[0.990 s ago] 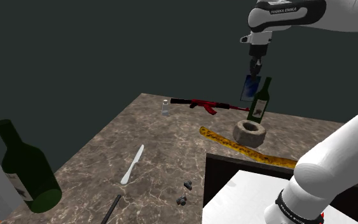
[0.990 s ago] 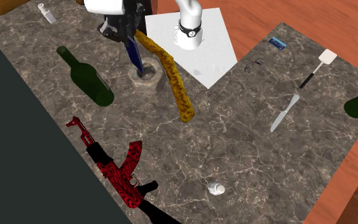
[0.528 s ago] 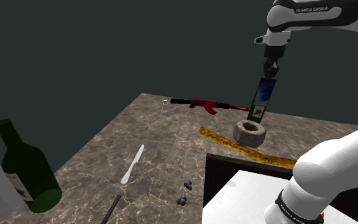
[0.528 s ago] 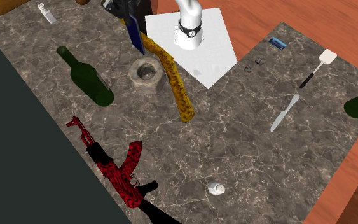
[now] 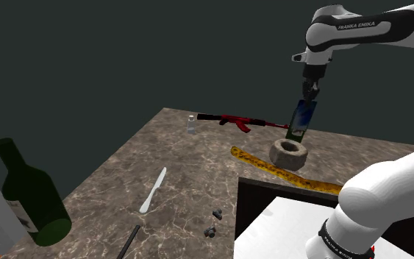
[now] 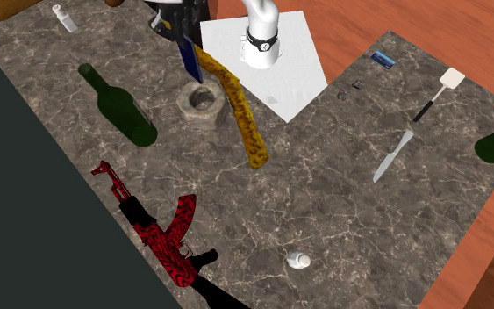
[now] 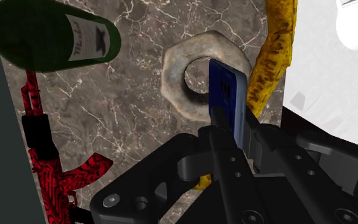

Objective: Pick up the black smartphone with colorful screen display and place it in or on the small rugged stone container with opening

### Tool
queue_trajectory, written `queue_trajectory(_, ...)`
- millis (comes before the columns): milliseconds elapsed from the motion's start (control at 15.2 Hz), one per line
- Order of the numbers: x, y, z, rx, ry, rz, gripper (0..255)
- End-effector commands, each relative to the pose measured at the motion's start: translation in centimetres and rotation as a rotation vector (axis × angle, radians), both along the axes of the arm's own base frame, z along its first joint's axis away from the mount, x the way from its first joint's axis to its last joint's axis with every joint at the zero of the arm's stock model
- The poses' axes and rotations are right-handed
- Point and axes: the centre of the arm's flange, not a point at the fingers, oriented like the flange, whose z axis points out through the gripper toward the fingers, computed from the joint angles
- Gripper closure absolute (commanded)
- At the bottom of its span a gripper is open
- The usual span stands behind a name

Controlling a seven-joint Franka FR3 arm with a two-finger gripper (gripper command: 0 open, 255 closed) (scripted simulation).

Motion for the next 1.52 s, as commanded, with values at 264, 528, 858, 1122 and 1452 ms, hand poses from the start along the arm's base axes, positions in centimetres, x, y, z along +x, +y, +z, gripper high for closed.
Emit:
queue_trajectory(264, 0.1, 0.1, -3.2, 0.000, 0.000, 0.000, 255)
queue_trajectory(528, 0.1, 0.1, -5.3, 0.000, 0.000, 0.000, 255)
queue_trajectory(858, 0.1, 0.1, -7.9, 0.000, 0.000, 0.000, 255)
queue_trajectory(1122, 0.1, 0.1, -8.3, 0.000, 0.000, 0.000, 255)
queue_trajectory(1452, 0.1, 0.1, -8.3, 0.000, 0.000, 0.000, 0)
